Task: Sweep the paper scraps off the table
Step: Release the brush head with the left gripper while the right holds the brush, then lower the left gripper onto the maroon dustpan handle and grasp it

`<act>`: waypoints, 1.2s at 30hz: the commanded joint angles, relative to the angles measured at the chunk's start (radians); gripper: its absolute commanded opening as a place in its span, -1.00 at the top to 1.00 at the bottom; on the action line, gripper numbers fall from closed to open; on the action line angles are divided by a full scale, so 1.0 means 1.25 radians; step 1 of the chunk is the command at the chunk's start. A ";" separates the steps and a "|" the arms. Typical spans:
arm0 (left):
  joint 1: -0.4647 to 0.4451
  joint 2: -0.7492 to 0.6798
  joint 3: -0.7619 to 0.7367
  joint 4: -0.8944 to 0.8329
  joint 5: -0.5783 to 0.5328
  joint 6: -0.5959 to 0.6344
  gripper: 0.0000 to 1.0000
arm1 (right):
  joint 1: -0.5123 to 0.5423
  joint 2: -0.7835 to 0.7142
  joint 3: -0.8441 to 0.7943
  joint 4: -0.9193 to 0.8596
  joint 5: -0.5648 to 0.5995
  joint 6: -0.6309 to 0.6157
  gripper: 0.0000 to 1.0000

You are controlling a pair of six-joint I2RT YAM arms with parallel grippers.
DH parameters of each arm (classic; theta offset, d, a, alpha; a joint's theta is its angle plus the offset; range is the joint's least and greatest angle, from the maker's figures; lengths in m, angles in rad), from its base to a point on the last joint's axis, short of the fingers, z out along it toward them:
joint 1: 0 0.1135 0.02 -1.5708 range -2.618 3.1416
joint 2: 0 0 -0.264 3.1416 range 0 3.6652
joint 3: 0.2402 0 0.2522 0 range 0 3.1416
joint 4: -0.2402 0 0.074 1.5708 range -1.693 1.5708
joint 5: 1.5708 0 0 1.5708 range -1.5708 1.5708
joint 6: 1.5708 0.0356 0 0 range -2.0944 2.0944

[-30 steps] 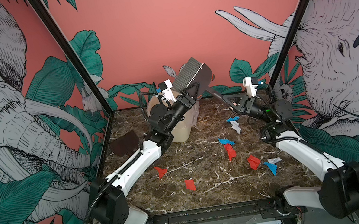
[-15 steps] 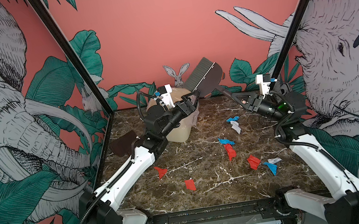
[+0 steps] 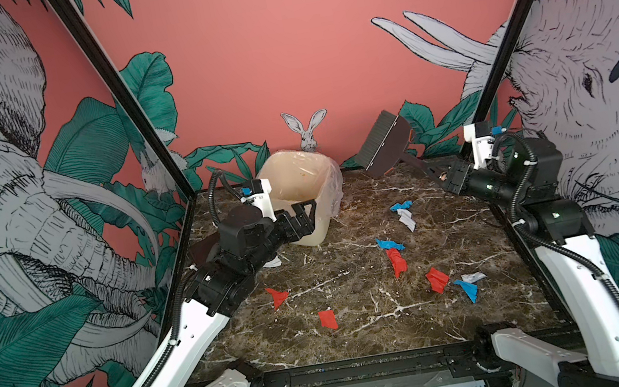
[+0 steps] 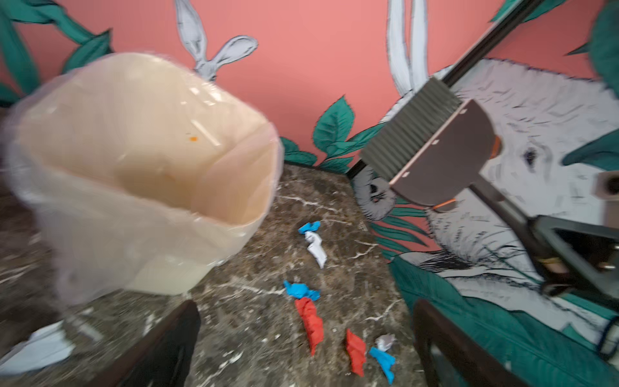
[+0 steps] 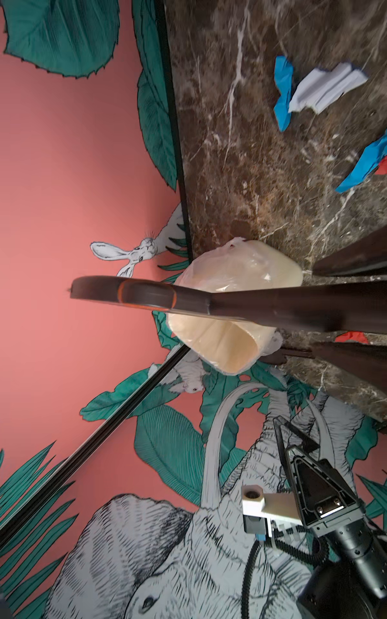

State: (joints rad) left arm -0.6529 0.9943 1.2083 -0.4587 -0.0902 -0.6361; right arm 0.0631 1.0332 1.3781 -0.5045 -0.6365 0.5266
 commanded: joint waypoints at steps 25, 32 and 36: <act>0.515 0.297 -0.031 -0.323 -0.039 0.189 -0.94 | -0.060 0.006 0.103 -0.422 0.199 -0.233 1.00; 0.606 0.456 0.007 -0.325 0.122 0.257 -0.72 | -0.065 0.010 0.100 -0.421 0.190 -0.231 1.00; 0.618 0.521 0.031 -0.338 0.114 0.278 -0.65 | -0.069 0.013 0.100 -0.415 0.180 -0.227 1.00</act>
State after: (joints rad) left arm 0.1116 1.6375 1.2118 -0.8627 0.0093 -0.3321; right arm -0.0162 1.0500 1.4696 -1.0603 -0.3958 0.2539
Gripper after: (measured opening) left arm 0.829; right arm 0.293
